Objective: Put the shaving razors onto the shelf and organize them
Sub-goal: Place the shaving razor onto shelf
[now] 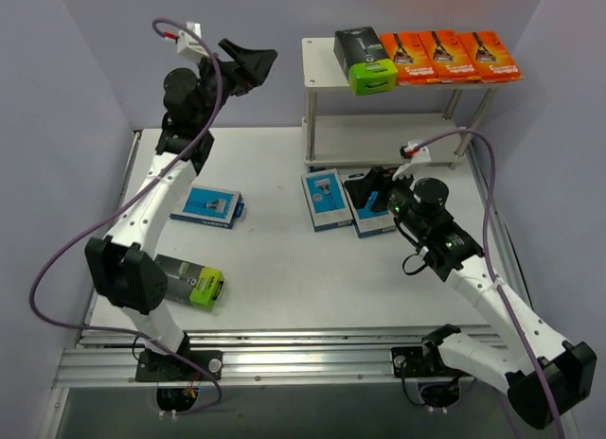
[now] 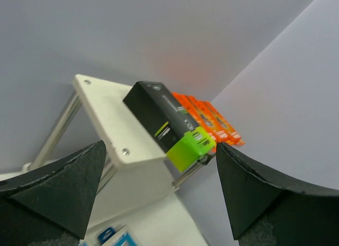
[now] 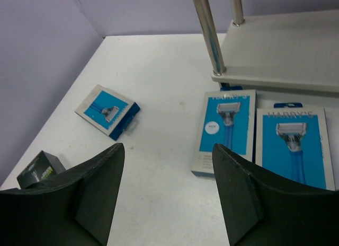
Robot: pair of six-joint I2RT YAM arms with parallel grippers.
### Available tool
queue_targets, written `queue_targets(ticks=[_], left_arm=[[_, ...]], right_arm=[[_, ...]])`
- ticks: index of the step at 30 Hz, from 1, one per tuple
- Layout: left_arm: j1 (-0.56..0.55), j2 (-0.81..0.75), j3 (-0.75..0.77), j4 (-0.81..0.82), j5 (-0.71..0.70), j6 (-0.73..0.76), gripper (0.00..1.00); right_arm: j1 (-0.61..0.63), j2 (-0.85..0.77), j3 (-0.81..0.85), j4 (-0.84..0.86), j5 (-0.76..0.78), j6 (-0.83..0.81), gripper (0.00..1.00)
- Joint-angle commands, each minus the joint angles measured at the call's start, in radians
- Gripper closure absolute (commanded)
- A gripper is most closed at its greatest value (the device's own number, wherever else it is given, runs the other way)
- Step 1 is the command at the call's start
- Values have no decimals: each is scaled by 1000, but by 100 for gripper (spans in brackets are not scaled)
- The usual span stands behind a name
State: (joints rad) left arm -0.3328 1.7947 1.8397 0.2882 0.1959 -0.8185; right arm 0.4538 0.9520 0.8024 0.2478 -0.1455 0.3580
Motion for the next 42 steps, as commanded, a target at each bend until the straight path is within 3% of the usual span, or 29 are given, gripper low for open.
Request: queue_targets(ticks=[1, 6, 11, 18, 23, 30, 33, 42], left_arm=[[29, -153, -132, -162, 28, 133, 6], [55, -349, -368, -328, -30, 228, 6], [72, -492, -635, -382, -64, 274, 6], [12, -627, -810, -414, -176, 407, 6], [-130, -643, -800, -488, -354, 518, 6], [-227, -661, -786, -549, -530, 502, 6], [-278, -664, -781, -564, -602, 504, 6], [-334, -644, -786, -563, -602, 502, 6]], right_arm=[[37, 80, 148, 79, 15, -13, 38], [175, 286, 436, 39, 144, -53, 38], [265, 503, 716, 8, 294, -36, 37], [310, 809, 1010, 62, 493, -54, 36], [316, 1026, 1314, 28, 566, -106, 33], [307, 1222, 1593, 27, 658, -143, 28], [299, 1266, 1632, 57, 688, -157, 27], [243, 1343, 1707, 99, 756, -133, 24]])
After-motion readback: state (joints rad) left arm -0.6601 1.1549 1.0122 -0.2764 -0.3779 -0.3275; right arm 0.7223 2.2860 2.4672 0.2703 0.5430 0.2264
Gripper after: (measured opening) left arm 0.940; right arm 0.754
